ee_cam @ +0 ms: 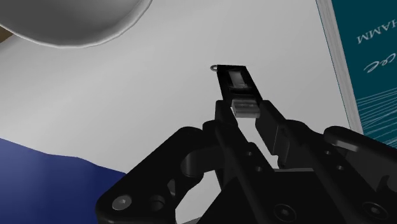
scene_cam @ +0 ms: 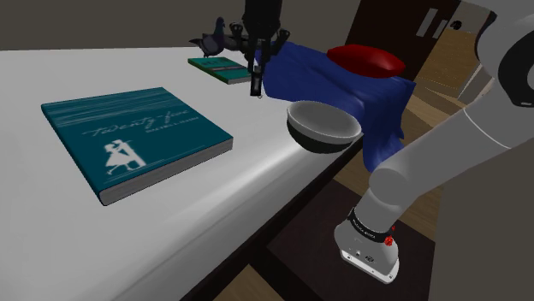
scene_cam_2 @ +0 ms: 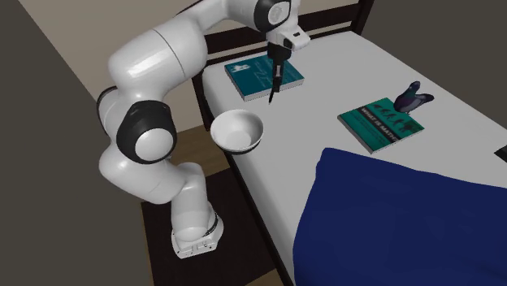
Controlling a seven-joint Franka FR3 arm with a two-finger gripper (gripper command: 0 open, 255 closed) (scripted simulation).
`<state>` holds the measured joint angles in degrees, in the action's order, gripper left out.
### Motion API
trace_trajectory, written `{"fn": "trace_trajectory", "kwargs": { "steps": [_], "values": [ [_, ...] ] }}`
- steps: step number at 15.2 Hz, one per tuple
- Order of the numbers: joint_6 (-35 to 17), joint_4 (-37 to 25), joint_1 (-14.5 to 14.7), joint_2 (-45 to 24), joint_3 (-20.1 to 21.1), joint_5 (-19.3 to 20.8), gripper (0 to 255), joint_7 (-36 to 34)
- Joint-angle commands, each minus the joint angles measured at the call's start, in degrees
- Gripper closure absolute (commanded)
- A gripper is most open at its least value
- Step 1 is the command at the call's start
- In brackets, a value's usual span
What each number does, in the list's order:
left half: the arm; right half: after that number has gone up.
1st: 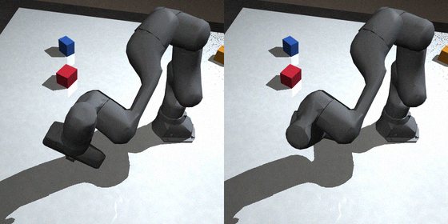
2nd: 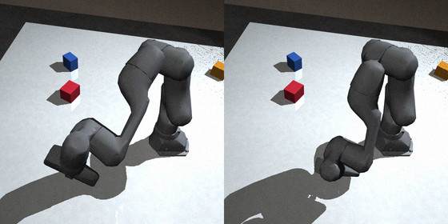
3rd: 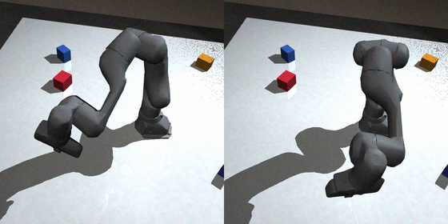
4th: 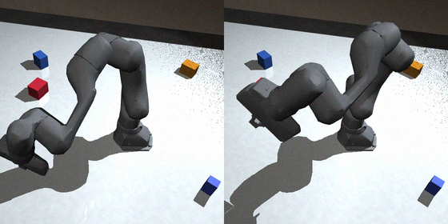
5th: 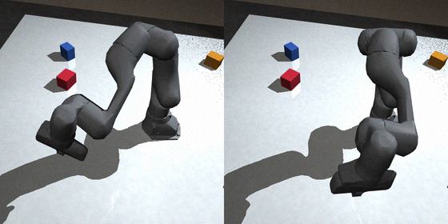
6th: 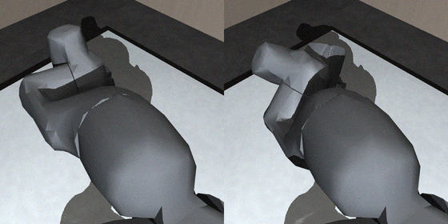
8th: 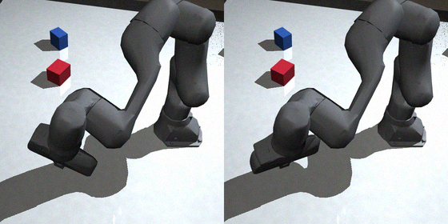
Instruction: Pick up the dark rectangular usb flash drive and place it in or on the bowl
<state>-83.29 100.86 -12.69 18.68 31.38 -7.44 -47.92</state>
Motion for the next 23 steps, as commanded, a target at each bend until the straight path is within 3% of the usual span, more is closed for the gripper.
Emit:
{"fn": "trace_trajectory", "kwargs": {
  "steps": [1, 21, 23],
  "values": [
    [1.5, -2.1, -0.1, -0.7, 0.1, 0.3, 255, -0.2],
    [19.2, -30.2, -0.2, -12.7, 4.0, 5.9, 255, -5.0],
    [19.8, -28.9, -0.5, -10.4, 3.1, 4.6, 255, -4.2]
  ]
}}
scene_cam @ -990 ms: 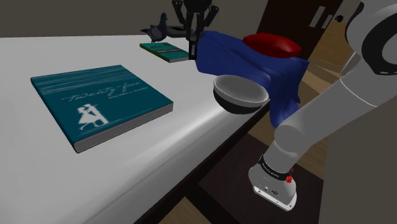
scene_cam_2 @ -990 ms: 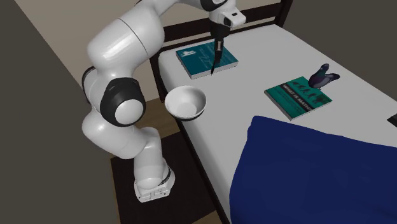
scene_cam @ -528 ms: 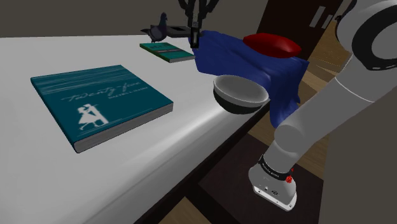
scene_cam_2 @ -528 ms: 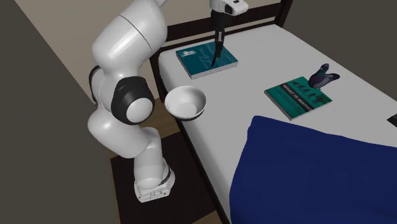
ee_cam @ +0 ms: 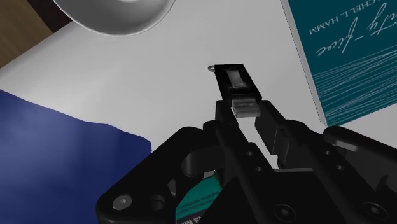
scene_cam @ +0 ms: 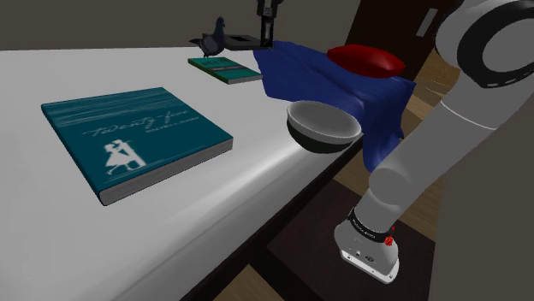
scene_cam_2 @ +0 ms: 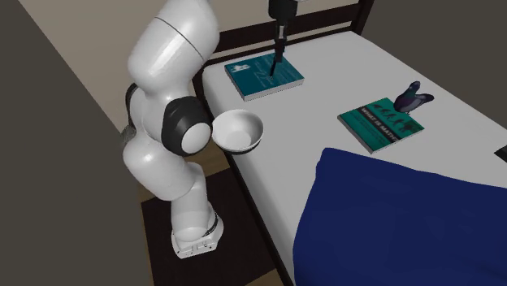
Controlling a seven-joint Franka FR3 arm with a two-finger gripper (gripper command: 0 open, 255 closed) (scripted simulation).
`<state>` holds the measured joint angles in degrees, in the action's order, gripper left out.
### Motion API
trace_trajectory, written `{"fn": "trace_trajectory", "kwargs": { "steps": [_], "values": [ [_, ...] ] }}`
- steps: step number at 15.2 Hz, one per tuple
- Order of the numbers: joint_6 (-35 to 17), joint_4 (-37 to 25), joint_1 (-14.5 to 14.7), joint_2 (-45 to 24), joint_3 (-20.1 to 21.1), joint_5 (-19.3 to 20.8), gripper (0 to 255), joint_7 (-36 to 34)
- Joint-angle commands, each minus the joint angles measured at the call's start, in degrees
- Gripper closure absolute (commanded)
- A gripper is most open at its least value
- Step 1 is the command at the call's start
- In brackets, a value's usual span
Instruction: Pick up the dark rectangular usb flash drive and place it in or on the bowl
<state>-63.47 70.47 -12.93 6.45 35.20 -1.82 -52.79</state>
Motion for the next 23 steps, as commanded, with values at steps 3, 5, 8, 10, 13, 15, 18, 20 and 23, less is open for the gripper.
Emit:
{"fn": "trace_trajectory", "kwargs": {
  "steps": [3, 5, 8, 10, 13, 15, 18, 20, 23],
  "values": [
    [0.8, 7.5, -0.8, 9.7, -4.0, -5.0, 255, 3.5],
    [1.7, 10.7, -0.5, 14.3, -6.2, -6.8, 255, 5.0],
    [2.2, 15.0, 0.3, 19.2, -8.5, -8.3, 255, 6.4],
    [0.5, 18.0, 0.5, 20.6, -8.8, -8.6, 255, 6.9],
    [-1.9, 22.3, 0.8, 22.6, -9.2, -9.1, 255, 7.5],
    [-3.4, 25.0, 1.1, 23.8, -9.4, -9.4, 255, 7.8],
    [-5.7, 28.9, 1.4, 25.4, -9.6, -9.8, 255, 8.3],
    [-7.1, 31.3, 1.6, 26.5, -9.6, -10.0, 255, 8.6],
    [-9.0, 34.5, 1.9, 27.7, -9.7, -10.4, 255, 8.9]
  ]
}}
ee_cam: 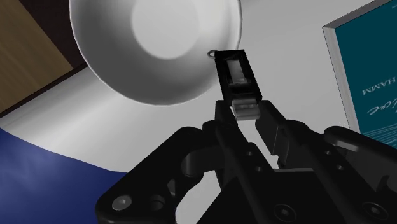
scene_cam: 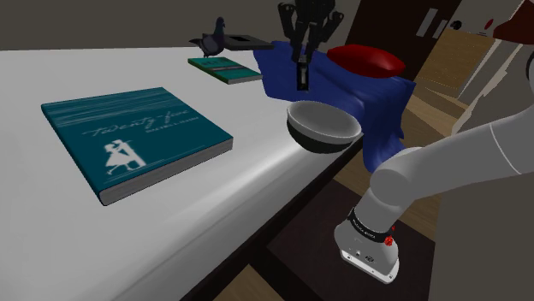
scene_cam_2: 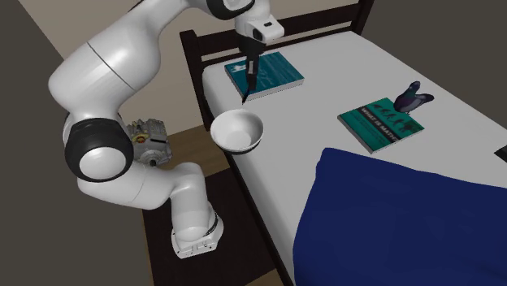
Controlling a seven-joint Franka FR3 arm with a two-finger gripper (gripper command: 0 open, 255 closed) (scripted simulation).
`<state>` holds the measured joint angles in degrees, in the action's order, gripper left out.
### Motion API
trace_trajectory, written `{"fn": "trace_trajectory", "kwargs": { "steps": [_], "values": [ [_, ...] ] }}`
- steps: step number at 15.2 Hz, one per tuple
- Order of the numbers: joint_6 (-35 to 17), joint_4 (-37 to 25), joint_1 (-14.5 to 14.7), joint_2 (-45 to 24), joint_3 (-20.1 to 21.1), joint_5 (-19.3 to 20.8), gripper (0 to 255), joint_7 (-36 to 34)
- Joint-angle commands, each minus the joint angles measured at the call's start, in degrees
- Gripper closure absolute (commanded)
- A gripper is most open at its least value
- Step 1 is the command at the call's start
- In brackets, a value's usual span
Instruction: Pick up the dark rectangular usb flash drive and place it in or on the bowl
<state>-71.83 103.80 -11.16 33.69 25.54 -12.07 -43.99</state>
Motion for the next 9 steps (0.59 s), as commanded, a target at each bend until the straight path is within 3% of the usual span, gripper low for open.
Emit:
{"fn": "trace_trajectory", "kwargs": {
  "steps": [1, 7, 8, 9],
  "values": [
    [-0.7, 1.1, 0.1, 0.5, 0.0, -0.1, 255, 0.1],
    [-0.7, 1.1, 0.1, 0.5, 0.0, -0.1, 255, 0.1],
    [-0.7, 1.1, 0.1, 0.5, 0.0, -0.1, 0, 0.1],
    [-0.7, 1.1, 0.1, 0.5, 0.0, -0.1, 0, 0.1]
  ]
}}
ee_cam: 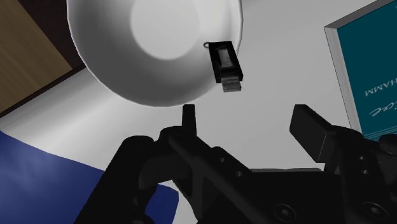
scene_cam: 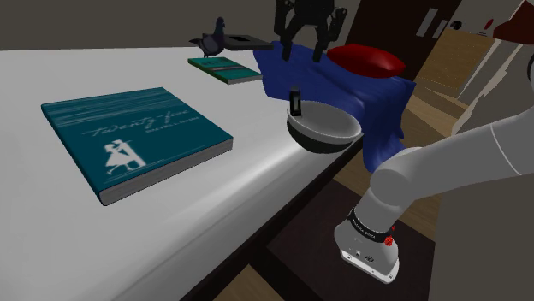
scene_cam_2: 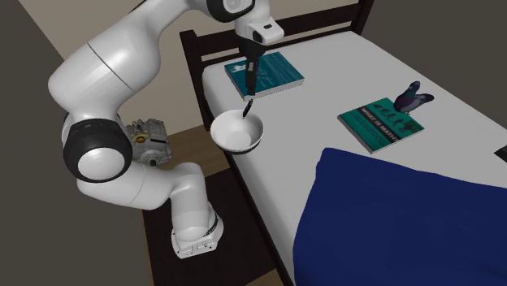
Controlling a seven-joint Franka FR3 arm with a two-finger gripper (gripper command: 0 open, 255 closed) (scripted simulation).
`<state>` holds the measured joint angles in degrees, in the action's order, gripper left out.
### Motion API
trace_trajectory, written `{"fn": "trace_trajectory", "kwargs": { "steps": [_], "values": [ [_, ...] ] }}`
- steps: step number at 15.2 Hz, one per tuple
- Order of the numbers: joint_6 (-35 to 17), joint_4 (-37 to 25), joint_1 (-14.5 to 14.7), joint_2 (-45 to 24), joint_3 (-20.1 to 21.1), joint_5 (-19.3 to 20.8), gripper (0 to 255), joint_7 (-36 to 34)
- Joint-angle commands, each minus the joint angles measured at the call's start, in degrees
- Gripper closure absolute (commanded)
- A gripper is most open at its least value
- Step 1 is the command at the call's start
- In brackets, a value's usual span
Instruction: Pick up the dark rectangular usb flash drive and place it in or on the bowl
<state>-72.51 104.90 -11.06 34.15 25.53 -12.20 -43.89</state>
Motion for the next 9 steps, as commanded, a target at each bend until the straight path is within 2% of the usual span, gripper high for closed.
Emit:
{"fn": "trace_trajectory", "kwargs": {
  "steps": [1, 4, 8, 9],
  "values": [
    [0.0, 0.0, 0.0, 0.0, 0.0, 0.0, 0, 0.0],
    [0.0, 0.0, 0.0, 0.0, 0.0, 0.0, 0, 0.0],
    [7.0, -12.1, -1.0, -5.3, 0.7, 1.2, 0, -1.7],
    [7.0, -12.1, -1.0, -5.3, 0.7, 1.2, 0, -1.7]
  ]
}}
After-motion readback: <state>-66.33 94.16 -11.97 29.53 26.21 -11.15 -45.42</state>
